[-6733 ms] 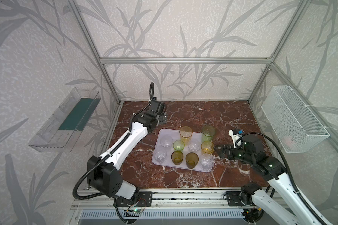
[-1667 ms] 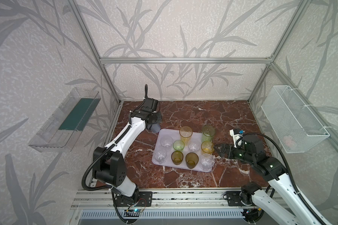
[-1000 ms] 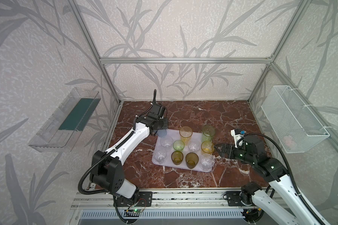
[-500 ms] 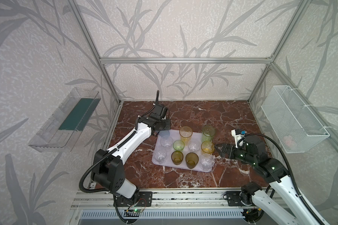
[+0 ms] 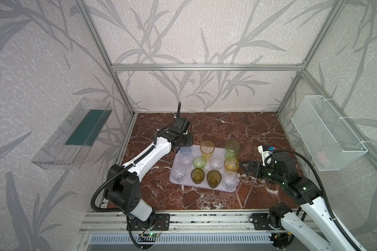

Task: Place the glasses into the tray
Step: Place the glass on the tray.

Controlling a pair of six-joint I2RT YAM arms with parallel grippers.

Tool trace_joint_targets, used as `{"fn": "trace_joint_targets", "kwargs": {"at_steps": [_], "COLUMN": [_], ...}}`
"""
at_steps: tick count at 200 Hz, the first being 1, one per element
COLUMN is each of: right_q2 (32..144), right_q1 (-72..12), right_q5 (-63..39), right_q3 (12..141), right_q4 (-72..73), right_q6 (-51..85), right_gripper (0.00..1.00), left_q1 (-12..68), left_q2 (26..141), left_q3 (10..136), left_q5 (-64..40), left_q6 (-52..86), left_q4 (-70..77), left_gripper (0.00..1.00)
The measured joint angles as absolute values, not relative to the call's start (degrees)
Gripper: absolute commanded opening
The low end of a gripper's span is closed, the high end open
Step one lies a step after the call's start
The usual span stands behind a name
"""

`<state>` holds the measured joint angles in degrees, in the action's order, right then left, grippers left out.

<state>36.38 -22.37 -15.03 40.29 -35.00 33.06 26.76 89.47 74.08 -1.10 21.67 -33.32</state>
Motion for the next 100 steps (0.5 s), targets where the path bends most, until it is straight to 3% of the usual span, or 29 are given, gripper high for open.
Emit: {"fn": "trace_joint_targets", "kwargs": {"at_steps": [100], "right_q2": [35.53], "right_q1": [-22.35], "right_q5": [-14.37], "right_q3": [40.07], "right_q4": [-35.14], "right_q6": [33.01], "right_gripper": [0.99], "left_q1": [29.63], "left_q2": [95.33], "left_q3": [76.05], "left_q5": [-1.48], "left_q6": [21.74], "left_q4": [-31.66], "left_gripper": [0.0]}}
